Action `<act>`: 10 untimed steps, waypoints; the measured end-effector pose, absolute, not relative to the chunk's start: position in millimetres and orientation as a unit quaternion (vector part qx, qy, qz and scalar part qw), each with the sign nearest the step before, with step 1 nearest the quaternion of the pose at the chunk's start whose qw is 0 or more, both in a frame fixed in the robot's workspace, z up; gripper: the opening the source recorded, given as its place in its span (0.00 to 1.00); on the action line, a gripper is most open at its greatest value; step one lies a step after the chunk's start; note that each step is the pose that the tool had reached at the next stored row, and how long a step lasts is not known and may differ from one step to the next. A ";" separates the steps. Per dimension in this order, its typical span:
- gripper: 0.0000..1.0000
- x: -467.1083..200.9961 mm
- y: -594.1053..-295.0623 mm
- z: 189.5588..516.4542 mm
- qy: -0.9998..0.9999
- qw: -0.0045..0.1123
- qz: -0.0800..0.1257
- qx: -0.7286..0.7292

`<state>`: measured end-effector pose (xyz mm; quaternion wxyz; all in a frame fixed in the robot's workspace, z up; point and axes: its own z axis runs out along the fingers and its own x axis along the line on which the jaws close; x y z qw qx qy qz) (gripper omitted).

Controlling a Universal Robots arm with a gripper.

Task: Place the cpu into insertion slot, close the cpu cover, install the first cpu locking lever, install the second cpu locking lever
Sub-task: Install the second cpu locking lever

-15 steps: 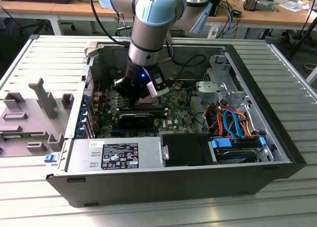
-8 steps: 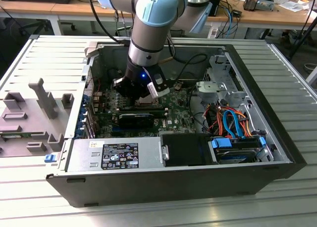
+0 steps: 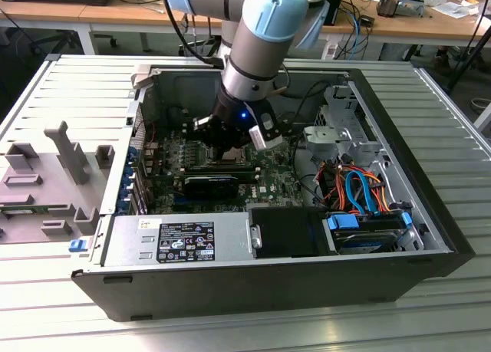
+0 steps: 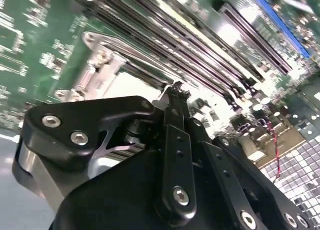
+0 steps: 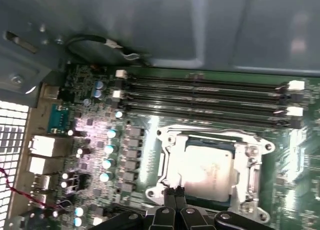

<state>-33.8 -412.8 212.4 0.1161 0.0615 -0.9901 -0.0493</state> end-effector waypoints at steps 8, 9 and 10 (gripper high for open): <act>0.11 -20.9 -412.9 224.7 -0.989 0.121 -0.050 0.061; 0.11 -20.8 -412.9 226.3 -0.989 0.121 -0.050 0.061; 0.11 -20.8 -412.8 226.5 -0.989 0.121 -0.051 0.061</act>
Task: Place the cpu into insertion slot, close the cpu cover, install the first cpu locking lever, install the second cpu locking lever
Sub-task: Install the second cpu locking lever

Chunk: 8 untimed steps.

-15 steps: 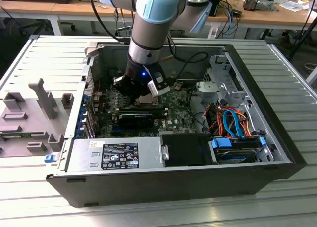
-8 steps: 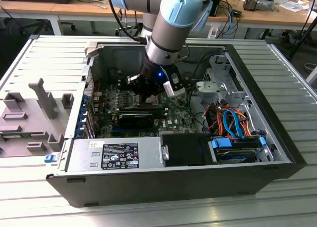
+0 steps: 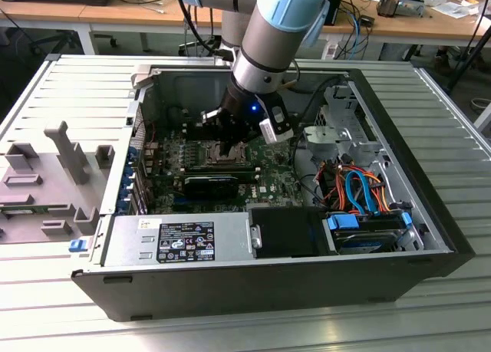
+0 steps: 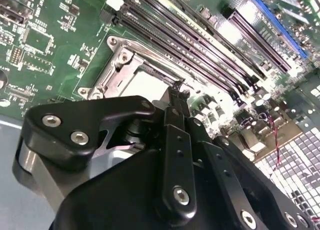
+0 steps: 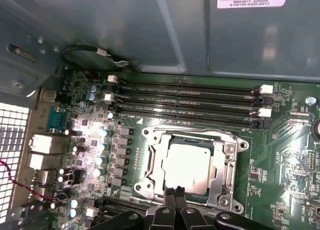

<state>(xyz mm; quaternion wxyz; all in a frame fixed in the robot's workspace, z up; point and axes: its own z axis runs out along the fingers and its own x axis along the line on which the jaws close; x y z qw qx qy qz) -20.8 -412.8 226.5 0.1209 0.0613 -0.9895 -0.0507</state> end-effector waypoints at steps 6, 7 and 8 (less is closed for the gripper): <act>0.11 -20.8 -412.9 226.6 -0.989 0.121 -0.052 0.061; 0.11 -20.8 -412.9 226.6 -0.989 0.121 -0.052 0.061; 0.11 -20.8 -412.9 226.6 -0.989 0.121 -0.053 0.062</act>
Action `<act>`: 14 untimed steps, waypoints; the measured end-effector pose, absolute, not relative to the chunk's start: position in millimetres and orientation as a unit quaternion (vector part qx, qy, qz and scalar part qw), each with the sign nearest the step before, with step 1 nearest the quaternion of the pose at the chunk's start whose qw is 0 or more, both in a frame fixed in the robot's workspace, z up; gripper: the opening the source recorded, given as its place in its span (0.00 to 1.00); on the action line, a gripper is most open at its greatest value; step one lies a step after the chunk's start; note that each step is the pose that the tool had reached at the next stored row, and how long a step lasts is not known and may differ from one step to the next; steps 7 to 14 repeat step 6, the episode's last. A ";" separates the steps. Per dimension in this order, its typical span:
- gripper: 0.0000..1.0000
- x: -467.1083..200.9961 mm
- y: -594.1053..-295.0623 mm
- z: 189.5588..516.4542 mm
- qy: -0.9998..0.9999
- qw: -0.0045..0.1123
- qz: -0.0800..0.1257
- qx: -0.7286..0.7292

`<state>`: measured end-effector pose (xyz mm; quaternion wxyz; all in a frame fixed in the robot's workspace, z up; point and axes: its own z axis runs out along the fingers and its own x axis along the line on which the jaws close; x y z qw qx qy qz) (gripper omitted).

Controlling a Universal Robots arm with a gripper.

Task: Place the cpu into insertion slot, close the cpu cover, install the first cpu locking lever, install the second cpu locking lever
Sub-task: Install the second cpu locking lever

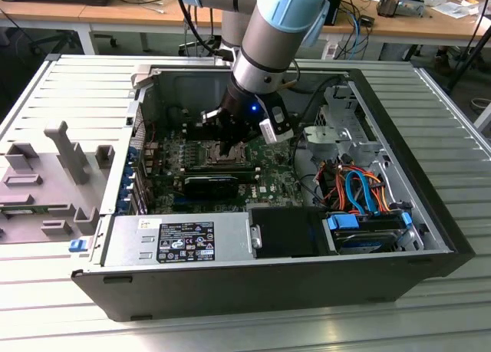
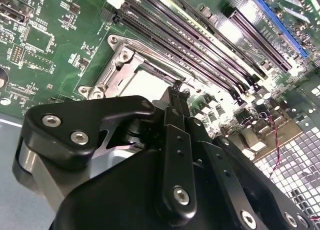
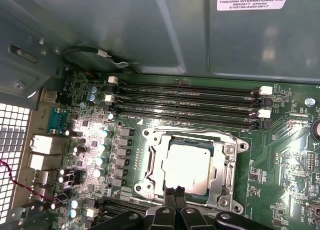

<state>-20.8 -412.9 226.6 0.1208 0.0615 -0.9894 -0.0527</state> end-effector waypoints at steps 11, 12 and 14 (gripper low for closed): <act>0.11 -20.8 -412.9 226.6 -0.989 0.121 -0.054 0.062; 0.11 -20.8 -412.9 226.6 -0.989 0.121 -0.054 0.062; 0.11 -20.8 -412.9 226.6 -0.989 0.121 -0.054 0.062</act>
